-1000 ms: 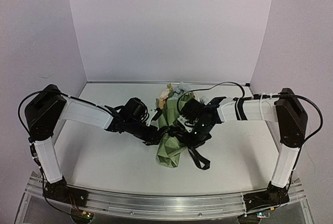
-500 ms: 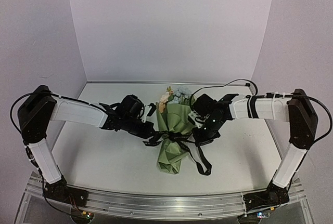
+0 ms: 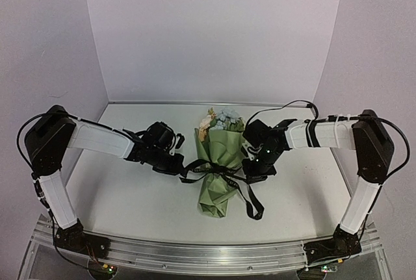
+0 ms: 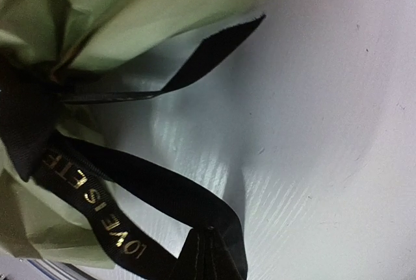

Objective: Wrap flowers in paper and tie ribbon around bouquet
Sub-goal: Tie the half-tied ribbon around the folded bouquet.

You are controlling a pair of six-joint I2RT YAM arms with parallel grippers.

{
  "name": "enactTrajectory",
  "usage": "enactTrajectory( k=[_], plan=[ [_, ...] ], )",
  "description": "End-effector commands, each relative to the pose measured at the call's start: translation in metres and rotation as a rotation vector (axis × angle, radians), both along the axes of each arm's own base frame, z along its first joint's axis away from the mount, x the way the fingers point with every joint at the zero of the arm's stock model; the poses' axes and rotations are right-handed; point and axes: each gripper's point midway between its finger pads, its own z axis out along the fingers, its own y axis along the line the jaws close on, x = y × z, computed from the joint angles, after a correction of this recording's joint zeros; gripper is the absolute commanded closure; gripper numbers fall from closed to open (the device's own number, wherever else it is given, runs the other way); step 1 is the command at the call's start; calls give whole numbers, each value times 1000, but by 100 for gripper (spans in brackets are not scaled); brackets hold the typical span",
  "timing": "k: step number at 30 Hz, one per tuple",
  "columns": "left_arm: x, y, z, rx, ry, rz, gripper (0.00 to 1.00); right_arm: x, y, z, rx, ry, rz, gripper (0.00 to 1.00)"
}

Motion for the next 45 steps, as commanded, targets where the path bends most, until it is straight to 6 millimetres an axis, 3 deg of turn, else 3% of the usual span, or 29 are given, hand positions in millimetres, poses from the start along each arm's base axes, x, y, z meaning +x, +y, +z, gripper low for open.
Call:
enactTrajectory(
  k=[1,9,16,25,34,39,42,44,45],
  plan=[
    [-3,19,16,-16,-30,80,100,-1,-23,-23,-98,-18,-76,100],
    [7,39,20,-24,-49,189,100,-5,-27,-12,-99,-29,-40,100],
    [4,69,-3,32,26,278,100,-22,-42,-16,-113,-10,-41,100],
    [4,105,-14,74,94,380,100,-49,-60,-19,-93,3,-46,100],
    [9,140,-10,70,118,487,100,-93,-70,-38,-91,9,-60,100],
    [5,141,-9,70,117,473,100,-91,-74,-44,-122,-8,-53,100],
    [4,117,5,-3,83,346,100,-83,-59,-34,-76,-18,-40,100],
    [1,100,18,-7,24,255,100,-78,-49,-25,-44,-29,-40,95],
    [-1,89,25,-5,-5,201,100,-75,-46,-21,-31,-36,-43,88]
  ],
)
